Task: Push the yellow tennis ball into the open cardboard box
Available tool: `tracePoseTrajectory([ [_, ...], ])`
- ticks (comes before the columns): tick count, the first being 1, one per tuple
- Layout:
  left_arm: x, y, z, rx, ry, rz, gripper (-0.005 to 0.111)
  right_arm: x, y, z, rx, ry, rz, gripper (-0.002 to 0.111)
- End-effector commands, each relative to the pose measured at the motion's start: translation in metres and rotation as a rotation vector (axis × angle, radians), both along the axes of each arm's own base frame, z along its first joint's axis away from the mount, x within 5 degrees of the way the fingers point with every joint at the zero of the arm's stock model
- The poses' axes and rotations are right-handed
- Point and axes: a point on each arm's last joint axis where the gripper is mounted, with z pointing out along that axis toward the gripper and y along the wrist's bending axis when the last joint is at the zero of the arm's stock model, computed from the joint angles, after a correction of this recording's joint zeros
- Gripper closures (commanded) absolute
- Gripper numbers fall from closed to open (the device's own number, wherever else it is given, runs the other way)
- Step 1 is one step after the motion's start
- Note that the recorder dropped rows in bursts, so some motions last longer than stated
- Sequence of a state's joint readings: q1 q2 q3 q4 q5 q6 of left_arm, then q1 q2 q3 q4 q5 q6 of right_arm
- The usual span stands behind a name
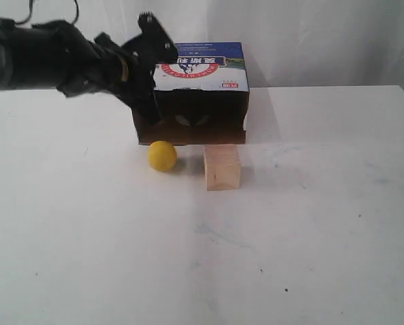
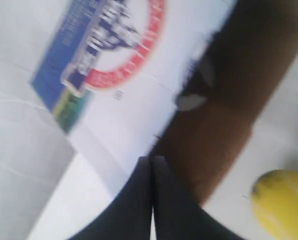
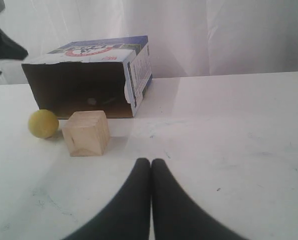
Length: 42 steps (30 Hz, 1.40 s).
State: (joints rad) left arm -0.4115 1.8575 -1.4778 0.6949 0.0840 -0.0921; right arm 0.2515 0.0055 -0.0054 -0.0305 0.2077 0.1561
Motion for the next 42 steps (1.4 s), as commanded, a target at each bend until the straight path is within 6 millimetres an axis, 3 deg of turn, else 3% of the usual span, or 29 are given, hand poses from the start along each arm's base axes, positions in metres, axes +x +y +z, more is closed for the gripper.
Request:
tracePoseTrajectory([
  [1, 0.002, 0.020, 0.028, 0.037, -0.027, 0.090, 0.107, 0.000, 0.000, -0.001, 0.003, -0.006, -0.004, 0.108],
  [3, -0.016, 0.018, 0.001, -0.005, 0.114, 0.183, 0.107, 0.000, 0.000, -0.001, 0.003, -0.006, -0.004, 0.108],
  [6, -0.060, 0.001, -0.045, -0.063, 0.221, 0.063, 0.107, 0.000, 0.000, -0.001, 0.003, -0.006, -0.004, 0.108],
  [8, -0.076, -0.001, -0.064, -0.104, 0.291, 0.063, 0.107, 0.000, 0.000, -0.001, 0.003, -0.006, -0.004, 0.108],
  [11, -0.084, 0.001, -0.078, -0.109, 0.325, 0.061, 0.107, 0.000, 0.000, -0.001, 0.003, -0.006, -0.004, 0.108],
  [31, -0.084, -0.012, -0.079, -0.186, 0.293, 0.014, 0.107, 0.000, 0.000, -0.001, 0.003, -0.006, -0.004, 0.108],
  [35, -0.076, -0.020, -0.106, -0.202, 0.336, 0.007, 0.107, 0.000, 0.000, -0.001, 0.003, -0.006, -0.004, 0.108],
  [42, -0.052, -0.031, -0.125, -0.177, 0.342, -0.001, 0.107, 0.000, 0.000, -0.001, 0.003, -0.006, -0.004, 0.108],
])
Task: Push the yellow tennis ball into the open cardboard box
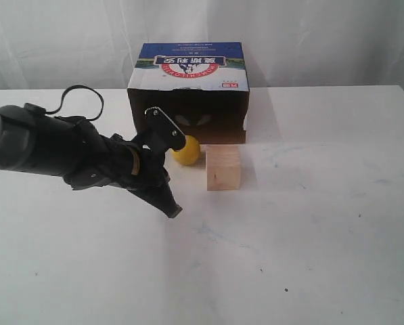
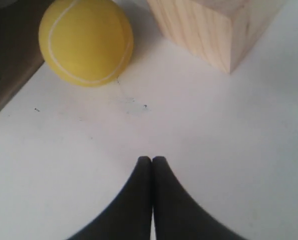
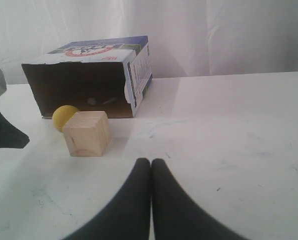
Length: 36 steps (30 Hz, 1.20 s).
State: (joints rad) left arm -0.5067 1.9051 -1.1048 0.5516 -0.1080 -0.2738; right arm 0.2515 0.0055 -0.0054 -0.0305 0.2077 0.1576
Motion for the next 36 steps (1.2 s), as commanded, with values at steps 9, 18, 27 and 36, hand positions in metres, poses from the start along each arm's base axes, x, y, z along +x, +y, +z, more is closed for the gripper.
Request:
tracePoseTrajectory([
  [9, 0.093, -0.005, -0.010, 0.166, -0.144, -0.079, 0.107, 0.000, 0.000, -0.001, 0.001, -0.006, -0.003, 0.108],
  [18, 0.096, -0.010, 0.100, 0.111, -0.354, 0.017, 0.107, 0.000, 0.000, -0.001, 0.001, -0.006, -0.003, 0.108],
  [27, 0.056, -0.015, 0.065, 0.153, -0.212, -0.031, 0.107, 0.000, 0.000, -0.001, 0.001, -0.006, -0.003, 0.108],
  [36, -0.020, -0.015, 0.038, -0.029, -0.055, -0.046, 0.107, 0.000, 0.000, -0.001, 0.001, -0.006, -0.003, 0.108],
])
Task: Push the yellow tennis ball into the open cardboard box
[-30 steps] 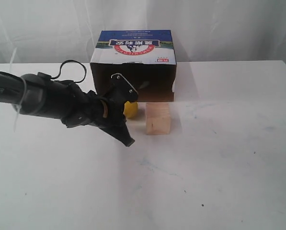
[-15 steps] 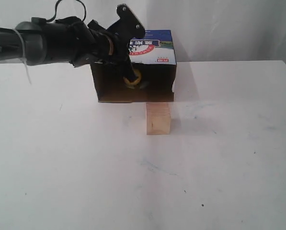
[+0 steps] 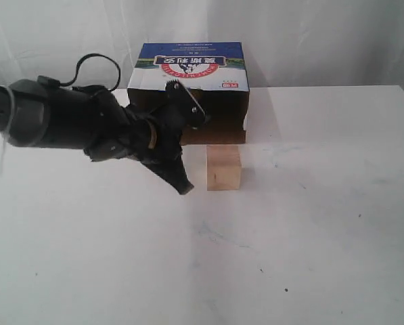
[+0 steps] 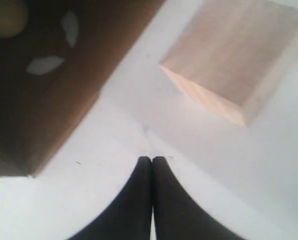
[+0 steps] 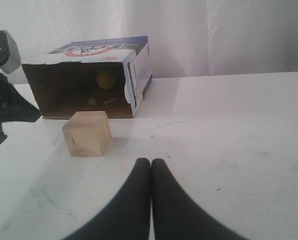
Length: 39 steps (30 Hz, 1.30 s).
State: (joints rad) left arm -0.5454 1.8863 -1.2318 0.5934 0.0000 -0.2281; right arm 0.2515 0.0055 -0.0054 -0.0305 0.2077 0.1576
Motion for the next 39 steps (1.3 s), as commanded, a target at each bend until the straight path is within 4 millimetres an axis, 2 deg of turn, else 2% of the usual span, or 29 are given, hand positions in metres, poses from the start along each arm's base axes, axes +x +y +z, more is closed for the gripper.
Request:
tracePoseTrajectory([
  [1, -0.039, 0.006, 0.001, -0.120, 0.044, 0.011, 0.107, 0.000, 0.000, -0.001, 0.001, -0.006, -0.003, 0.108],
  [8, -0.096, 0.032, 0.001, -0.321, 0.036, 0.048, 0.107, 0.000, 0.000, -0.001, 0.007, -0.005, -0.004, 0.108],
  [13, -0.135, 0.057, -0.006, -0.322, 0.059, 0.061, 0.107, 0.000, 0.000, -0.001, 0.020, -0.001, -0.006, 0.108],
  [16, -0.151, 0.068, -0.013, -0.306, 0.081, 0.065, 0.107, 0.000, 0.000, -0.001, 0.020, -0.001, -0.006, 0.108],
  [24, -0.167, 0.080, -0.021, -0.360, 0.134, 0.161, 0.107, 0.000, 0.000, -0.001, 0.020, -0.001, -0.006, 0.108],
  [39, -0.192, 0.097, 0.021, -0.489, -0.027, 0.124, 0.107, 0.000, 0.000, -0.001, 0.020, -0.001, -0.006, 0.108],
])
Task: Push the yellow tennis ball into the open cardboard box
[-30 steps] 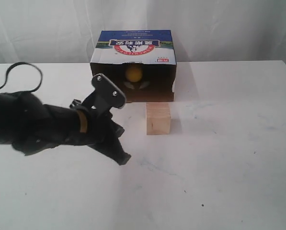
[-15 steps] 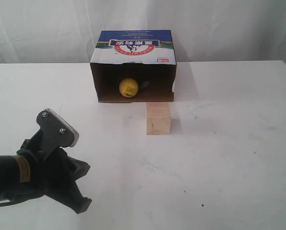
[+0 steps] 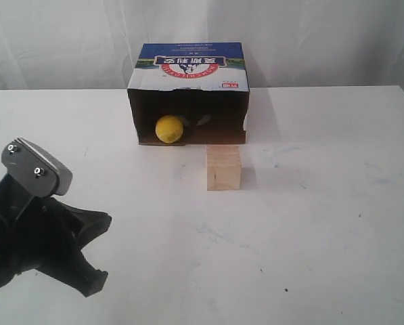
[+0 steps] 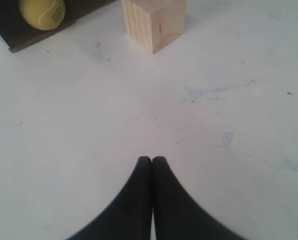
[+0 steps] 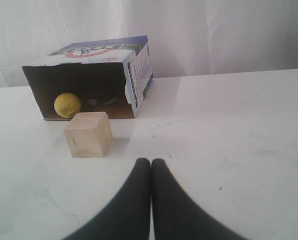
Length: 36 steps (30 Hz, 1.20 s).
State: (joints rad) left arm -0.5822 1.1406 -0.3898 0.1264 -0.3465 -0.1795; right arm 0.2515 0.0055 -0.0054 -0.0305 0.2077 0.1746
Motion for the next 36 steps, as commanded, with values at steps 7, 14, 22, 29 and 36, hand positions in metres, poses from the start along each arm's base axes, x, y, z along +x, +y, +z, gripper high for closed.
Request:
tracePoseTrajectory([
  [7, -0.028, 0.019, 0.024, -0.008, -0.010, 0.011, 0.107, 0.000, 0.000, -0.001, 0.004, -0.006, -0.004, 0.108],
  [14, -0.058, 0.039, 0.029, -0.025, -0.030, 0.019, 0.107, 0.000, 0.000, -0.001, 0.004, -0.006, -0.004, 0.108],
  [22, -0.095, 0.063, -0.004, -0.137, -0.137, 0.027, 0.107, 0.000, 0.000, -0.001, 0.004, -0.006, -0.004, 0.108],
  [29, -0.113, 0.076, -0.024, -0.206, -0.239, 0.028, 0.107, 0.000, 0.000, -0.001, 0.004, -0.006, -0.004, 0.108],
  [36, -0.120, 0.080, -0.025, -0.231, -0.237, 0.032, 0.107, 0.000, 0.000, -0.001, 0.004, -0.006, -0.004, 0.108],
])
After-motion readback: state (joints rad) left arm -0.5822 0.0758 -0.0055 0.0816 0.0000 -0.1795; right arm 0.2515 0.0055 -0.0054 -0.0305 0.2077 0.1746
